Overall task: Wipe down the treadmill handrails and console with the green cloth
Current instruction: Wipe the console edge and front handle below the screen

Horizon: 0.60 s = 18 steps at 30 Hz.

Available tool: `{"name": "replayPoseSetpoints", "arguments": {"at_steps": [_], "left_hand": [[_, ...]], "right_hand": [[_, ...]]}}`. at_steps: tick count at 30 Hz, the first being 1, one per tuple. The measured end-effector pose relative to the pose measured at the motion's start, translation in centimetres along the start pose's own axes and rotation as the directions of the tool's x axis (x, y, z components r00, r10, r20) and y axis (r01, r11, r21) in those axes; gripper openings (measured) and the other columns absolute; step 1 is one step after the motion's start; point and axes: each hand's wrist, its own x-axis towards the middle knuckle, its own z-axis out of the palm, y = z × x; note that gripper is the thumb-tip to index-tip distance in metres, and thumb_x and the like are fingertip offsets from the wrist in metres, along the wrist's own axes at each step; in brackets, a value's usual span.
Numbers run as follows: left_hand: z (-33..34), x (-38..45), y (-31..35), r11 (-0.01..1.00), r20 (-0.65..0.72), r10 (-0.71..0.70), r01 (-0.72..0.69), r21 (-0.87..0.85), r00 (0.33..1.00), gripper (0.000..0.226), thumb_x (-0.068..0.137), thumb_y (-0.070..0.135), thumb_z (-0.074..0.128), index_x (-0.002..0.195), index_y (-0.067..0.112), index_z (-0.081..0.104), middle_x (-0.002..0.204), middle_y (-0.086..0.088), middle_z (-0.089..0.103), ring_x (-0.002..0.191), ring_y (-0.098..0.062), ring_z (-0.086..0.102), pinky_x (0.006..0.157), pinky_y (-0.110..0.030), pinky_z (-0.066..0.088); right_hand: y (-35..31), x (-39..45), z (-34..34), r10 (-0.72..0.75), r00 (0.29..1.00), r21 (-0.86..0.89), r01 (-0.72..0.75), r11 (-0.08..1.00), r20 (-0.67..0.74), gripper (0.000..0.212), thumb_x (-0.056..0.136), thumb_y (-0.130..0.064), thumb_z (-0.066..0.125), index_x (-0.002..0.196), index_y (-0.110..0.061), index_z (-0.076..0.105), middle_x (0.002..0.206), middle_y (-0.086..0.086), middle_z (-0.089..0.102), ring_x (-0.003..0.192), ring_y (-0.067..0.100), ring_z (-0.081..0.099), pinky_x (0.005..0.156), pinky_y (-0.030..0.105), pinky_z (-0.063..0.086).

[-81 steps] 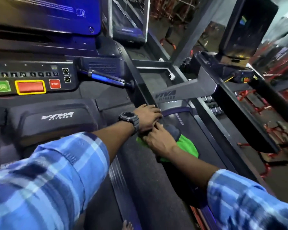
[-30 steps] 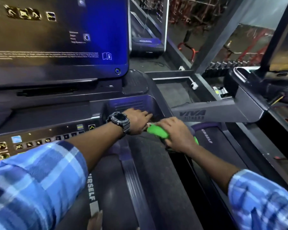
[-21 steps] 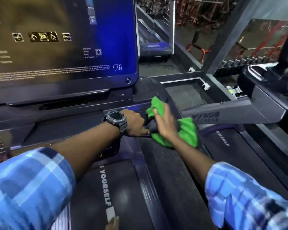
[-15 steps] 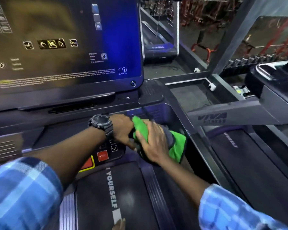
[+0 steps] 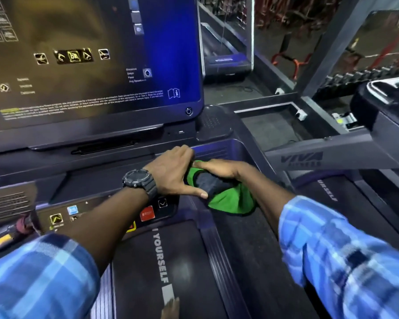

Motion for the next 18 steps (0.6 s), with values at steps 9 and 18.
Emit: {"name": "replayPoseSetpoints", "arguments": {"at_steps": [9,18], "left_hand": [[0.0,0.0,0.0,0.994,0.078,-0.067,0.060,0.092,0.995,0.100,0.057,0.101,0.031,0.110,0.018,0.045,0.106,-0.001,0.057,0.095,-0.024,0.056,0.083,-0.040,0.045],[0.2,0.1,-0.1,0.978,0.062,-0.161,0.167,-0.126,0.985,0.099,0.076,0.088,0.008,0.137,0.016,0.037,0.132,-0.008,0.055,0.116,-0.028,0.054,0.098,-0.043,0.043]], "right_hand": [[1.2,2.3,2.2,0.073,0.952,-0.165,-0.126,0.978,-0.298,0.087,0.078,-0.082,0.016,0.122,-0.022,0.061,0.122,0.015,0.064,0.110,0.033,0.061,0.091,0.042,0.047],[8.8,-1.8,10.2,-0.595,0.514,-0.684,0.023,0.729,-0.618,0.099,0.053,-0.033,0.082,0.140,-0.023,0.037,0.143,0.005,0.044,0.126,0.027,0.045,0.110,0.044,0.029]]}}
